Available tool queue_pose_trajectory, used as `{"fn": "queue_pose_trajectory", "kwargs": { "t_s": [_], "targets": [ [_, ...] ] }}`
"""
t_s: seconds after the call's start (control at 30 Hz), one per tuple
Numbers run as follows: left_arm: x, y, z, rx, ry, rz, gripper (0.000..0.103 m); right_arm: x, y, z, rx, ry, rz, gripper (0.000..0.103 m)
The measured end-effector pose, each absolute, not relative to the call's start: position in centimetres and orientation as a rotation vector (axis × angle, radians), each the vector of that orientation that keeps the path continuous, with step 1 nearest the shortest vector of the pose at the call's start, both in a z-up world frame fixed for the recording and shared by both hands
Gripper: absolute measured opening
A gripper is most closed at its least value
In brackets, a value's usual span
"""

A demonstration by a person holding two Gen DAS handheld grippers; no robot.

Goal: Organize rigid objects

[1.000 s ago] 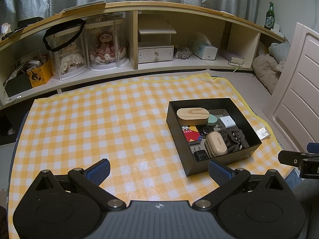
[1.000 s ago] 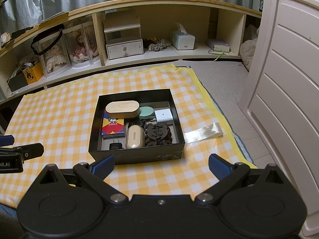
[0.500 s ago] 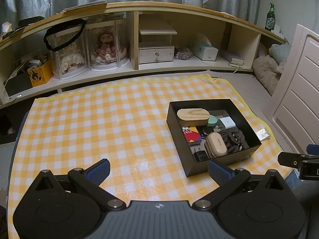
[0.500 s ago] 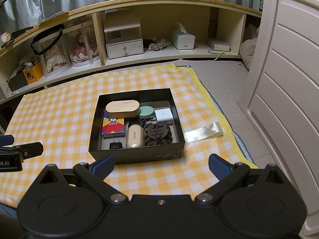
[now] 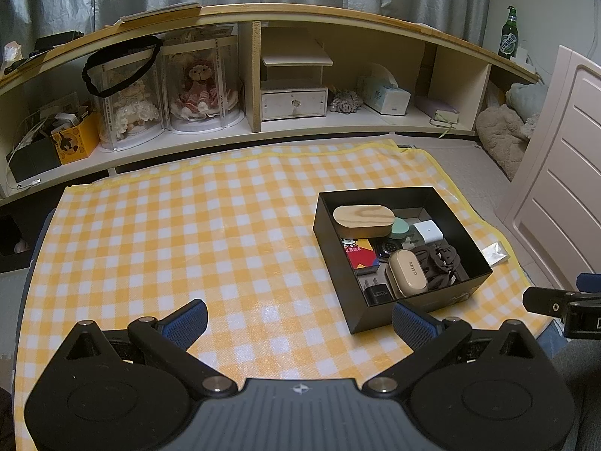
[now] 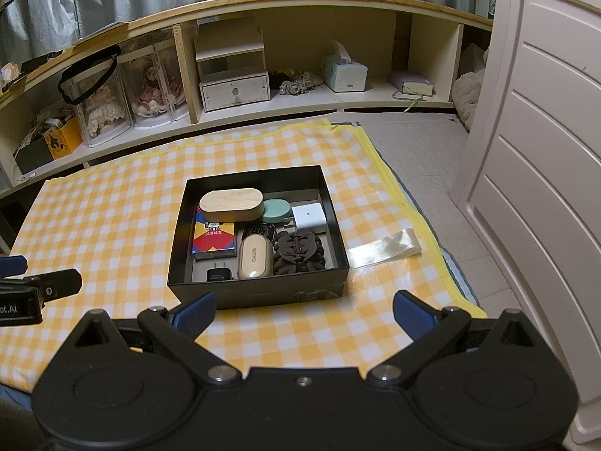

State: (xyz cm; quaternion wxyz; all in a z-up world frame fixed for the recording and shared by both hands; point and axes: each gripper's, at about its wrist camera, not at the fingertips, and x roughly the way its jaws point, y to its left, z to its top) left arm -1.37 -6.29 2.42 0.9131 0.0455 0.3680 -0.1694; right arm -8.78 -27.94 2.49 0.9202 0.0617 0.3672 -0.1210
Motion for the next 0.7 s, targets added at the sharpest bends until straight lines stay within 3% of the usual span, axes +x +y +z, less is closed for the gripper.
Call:
{"fn": "queue_pose_trajectory", "kwargs": {
  "t_s": [0.7],
  "targets": [
    [-1.47,-6.39,2.49,0.096,0.758,-0.348,0.103,-8.8,-27.99,2.47,0.13,0.757,-0.248,0.102]
  ]
}}
